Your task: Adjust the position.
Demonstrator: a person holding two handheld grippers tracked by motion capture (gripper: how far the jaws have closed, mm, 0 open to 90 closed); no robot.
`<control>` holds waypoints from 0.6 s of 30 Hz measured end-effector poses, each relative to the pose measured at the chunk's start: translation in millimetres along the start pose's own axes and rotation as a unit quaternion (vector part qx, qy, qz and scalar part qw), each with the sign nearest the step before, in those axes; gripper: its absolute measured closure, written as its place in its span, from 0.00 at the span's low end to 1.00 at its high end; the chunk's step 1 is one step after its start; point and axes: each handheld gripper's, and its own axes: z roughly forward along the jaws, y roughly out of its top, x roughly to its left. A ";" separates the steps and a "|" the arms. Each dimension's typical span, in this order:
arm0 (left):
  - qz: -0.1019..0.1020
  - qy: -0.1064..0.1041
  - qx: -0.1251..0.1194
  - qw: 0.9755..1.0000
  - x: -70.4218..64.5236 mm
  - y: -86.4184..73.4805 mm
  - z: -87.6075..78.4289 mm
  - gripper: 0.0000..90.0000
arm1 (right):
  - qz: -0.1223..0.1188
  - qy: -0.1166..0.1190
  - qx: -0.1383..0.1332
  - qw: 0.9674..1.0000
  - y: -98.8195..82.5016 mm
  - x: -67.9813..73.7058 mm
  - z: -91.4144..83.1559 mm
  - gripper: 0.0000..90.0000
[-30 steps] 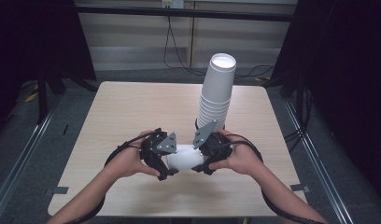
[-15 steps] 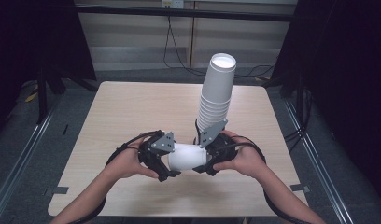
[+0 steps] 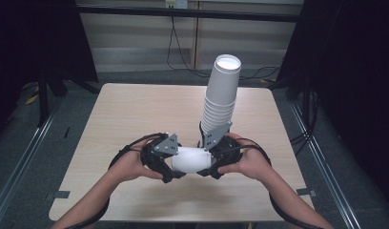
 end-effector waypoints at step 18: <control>0.020 -0.003 0.007 1.000 -0.2 3.3 4.6 0.06 | -0.004 0.004 -0.002 1.000 -4.4 -2.1 -1.4 0.27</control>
